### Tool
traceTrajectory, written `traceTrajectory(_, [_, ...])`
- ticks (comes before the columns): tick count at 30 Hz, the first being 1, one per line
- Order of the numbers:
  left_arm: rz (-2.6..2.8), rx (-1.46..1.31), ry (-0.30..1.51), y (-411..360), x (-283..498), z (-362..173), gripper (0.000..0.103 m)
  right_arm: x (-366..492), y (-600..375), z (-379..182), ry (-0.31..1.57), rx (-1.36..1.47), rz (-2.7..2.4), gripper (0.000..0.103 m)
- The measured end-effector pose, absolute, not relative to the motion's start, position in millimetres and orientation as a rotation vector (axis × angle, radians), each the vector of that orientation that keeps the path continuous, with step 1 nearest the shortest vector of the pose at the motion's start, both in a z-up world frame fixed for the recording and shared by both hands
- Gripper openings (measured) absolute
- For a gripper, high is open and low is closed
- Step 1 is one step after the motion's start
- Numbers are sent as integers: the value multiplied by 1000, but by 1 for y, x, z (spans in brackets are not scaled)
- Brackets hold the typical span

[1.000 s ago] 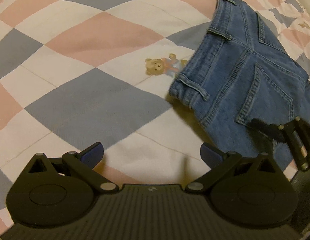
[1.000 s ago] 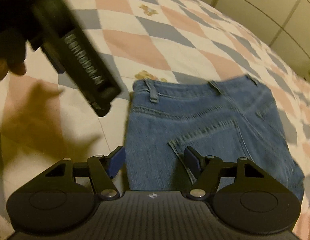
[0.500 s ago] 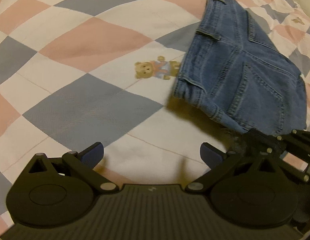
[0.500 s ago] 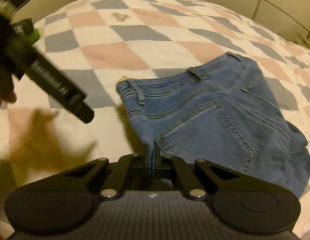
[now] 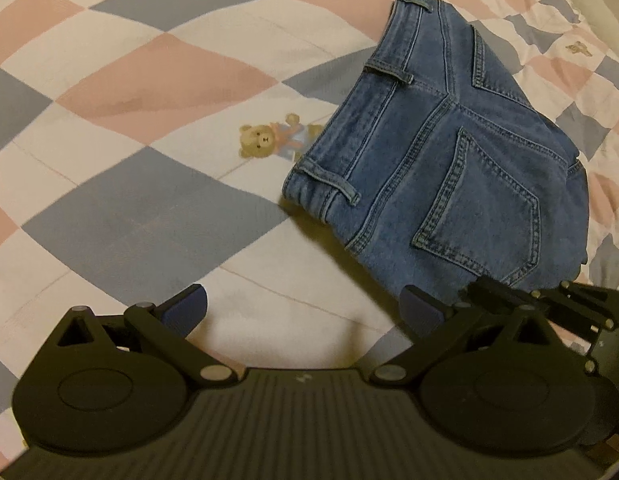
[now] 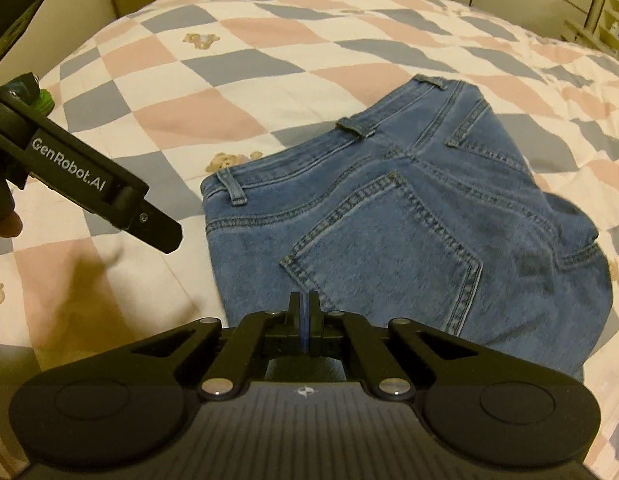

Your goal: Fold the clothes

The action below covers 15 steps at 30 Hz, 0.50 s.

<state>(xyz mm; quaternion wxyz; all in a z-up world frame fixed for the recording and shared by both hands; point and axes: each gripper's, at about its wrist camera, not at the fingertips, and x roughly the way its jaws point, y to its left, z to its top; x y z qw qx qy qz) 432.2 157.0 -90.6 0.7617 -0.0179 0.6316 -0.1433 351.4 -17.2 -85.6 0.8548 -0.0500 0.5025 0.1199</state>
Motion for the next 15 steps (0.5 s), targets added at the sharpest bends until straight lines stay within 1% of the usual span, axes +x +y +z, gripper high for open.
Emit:
traceTrajectory(1, [-313,-50,1379,158,432,-93,99,350,-17,-87,1063,-103,254,0])
traceTrajectory(3, [-316,-98,1393,161,434,-98,95,343,-16,-88,1066,-103,258,17])
traceTrajectory(4, [-317,-129,1398,162,436,-101,94,339,-15,-88,1063,-107,263,32])
traceTrajectory(5, [-317,-159,1400,164,438,-104,93,335,-14,-88,1059,-111,269,43])
traceTrajectory(8, [-307,-264,1399,166,447,-117,93,326,-8,-89,1048,-126,297,52])
traceTrajectory(9, [-298,-297,1398,167,451,-123,93,325,-6,-90,1050,-135,306,53])
traceTrajectory(12, [-251,-387,1413,167,464,-147,87,324,6,-99,1050,-201,320,57])
traceTrajectory(13, [-231,-408,1423,166,468,-155,83,323,10,-104,1050,-231,322,61])
traceTrajectory(15, [-214,-422,1417,163,473,-163,77,322,19,-112,1049,-290,326,62])
